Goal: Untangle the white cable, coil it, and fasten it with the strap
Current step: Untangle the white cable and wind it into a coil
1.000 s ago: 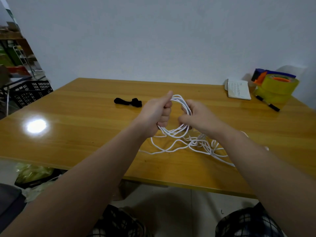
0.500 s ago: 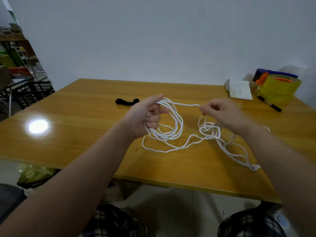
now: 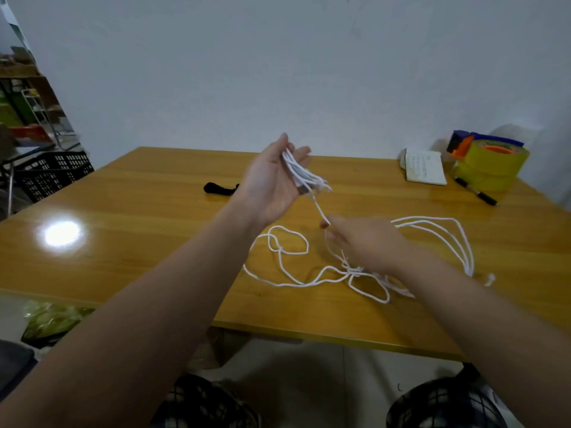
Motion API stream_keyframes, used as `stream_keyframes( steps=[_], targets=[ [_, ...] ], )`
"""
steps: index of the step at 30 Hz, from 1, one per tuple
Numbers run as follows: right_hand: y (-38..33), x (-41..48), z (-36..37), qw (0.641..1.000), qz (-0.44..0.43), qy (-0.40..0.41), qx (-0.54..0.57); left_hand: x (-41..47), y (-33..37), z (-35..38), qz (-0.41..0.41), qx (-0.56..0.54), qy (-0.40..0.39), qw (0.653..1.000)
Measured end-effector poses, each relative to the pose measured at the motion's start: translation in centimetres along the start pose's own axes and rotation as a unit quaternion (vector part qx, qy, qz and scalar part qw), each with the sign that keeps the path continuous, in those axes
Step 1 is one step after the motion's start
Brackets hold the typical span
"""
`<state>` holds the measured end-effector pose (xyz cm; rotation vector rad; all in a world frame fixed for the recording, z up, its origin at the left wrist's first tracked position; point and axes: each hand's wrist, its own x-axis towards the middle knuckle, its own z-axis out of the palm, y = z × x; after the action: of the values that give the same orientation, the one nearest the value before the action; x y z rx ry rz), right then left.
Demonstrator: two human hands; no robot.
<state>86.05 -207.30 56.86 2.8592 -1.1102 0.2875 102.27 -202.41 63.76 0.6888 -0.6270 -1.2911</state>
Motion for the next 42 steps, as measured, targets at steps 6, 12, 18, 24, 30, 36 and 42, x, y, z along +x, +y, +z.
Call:
stream_keyframes(
  steps=[6,12,18,24,30,36,42],
  targets=[
    [2.9,-1.9,-1.1,1.000,-0.009,0.020,0.011,2.7,1.1,-4.6,0.109,-0.039,0.136,0.984],
    [1.0,-1.1,-1.8,0.984,-0.121,0.069,-0.111,2.5,-1.6,-3.1,0.073,0.084,0.133,0.985],
    [-0.2,-0.4,-4.0,0.981,-0.113,0.155,-0.034,1.9,-2.9,-0.6,0.018,0.203,0.086,0.975],
    [-0.5,-0.4,-4.9,0.985,-0.055,0.166,0.004,1.5,-3.3,0.5,0.001,0.348,0.032,0.937],
    [-0.3,-0.4,-5.7,0.991,-0.085,0.100,0.009,0.9,-2.5,0.7,0.012,0.405,0.012,0.914],
    [0.5,-0.3,-6.1,0.989,-0.111,0.090,0.019,-0.3,-2.1,1.1,0.018,0.497,-0.004,0.867],
    [0.8,0.0,-5.9,0.990,-0.100,0.057,0.084,-0.4,-2.4,2.1,0.009,0.618,-0.050,0.784]
  ],
)
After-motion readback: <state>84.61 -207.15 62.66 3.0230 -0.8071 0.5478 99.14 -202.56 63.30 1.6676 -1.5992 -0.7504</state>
